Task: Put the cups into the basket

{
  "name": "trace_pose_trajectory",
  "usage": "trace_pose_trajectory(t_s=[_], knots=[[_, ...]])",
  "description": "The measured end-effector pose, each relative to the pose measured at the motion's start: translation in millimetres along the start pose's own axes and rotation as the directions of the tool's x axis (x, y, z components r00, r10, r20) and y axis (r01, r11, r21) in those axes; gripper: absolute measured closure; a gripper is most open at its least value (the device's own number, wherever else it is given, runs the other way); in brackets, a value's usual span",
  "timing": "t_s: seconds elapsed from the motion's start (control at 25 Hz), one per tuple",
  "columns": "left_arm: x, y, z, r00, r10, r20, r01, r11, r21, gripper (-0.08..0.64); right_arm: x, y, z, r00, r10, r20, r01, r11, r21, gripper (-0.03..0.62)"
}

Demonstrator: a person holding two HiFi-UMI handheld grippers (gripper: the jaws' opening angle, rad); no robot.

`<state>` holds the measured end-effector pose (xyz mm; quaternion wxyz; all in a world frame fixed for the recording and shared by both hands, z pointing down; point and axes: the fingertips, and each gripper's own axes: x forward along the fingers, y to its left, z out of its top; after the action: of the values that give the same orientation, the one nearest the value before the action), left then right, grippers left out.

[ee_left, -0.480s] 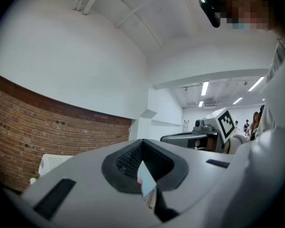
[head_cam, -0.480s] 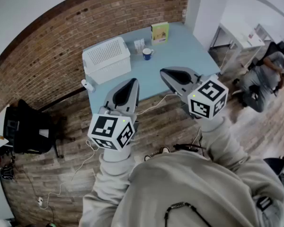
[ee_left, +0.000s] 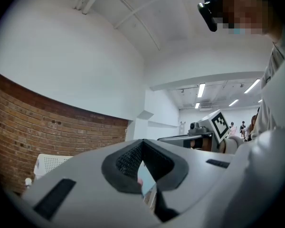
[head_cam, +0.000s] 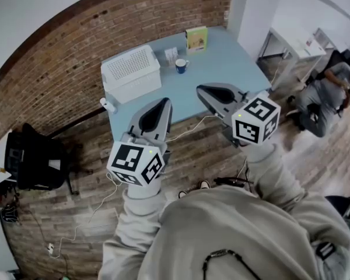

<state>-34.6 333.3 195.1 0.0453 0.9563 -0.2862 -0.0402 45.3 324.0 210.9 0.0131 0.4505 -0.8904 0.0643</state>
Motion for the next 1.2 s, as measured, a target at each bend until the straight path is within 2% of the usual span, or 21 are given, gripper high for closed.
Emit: trace_pose_trajectory(t_s=[0.2,0.52,0.68,0.84,1.04,1.12,1.2], knots=[[-2,3,-3,1.000,-0.004,0.003,0.004,1.000,-0.022,0.565,1,2,-2,1.000,0.002,-0.009,-0.002,1.000,-0.006,0.583],[5,1,-7,1.000,0.004,-0.012,-0.004,0.999,0.038,0.565,3,-2,-9,1.000,0.017,-0.026,-0.017,1.000,0.009,0.583],[9,5,-7,1.000,0.009,0.016,-0.008,0.999,-0.032,0.565,2,-8,-14,0.998,0.037,-0.044,-0.036,0.999,0.027,0.583],[13,11,-9,0.999,0.053,-0.007,-0.053,0.998,-0.026,0.565,2,-13,-13,0.998,0.055,-0.039,-0.053,0.998,0.038,0.583],[22,5,-15,0.997,0.072,-0.011,-0.072,0.997,-0.020,0.565,-4,-32,-22,0.999,0.048,-0.026,-0.047,0.997,0.057,0.583],[23,9,-21,0.993,0.117,-0.011,-0.117,0.993,-0.027,0.565,-7,-38,-28,0.998,0.058,-0.033,-0.056,0.996,0.065,0.583],[23,16,-30,0.983,0.182,-0.040,-0.182,0.983,0.004,0.565,-8,-39,-28,0.997,0.076,-0.020,-0.074,0.994,0.078,0.583]])
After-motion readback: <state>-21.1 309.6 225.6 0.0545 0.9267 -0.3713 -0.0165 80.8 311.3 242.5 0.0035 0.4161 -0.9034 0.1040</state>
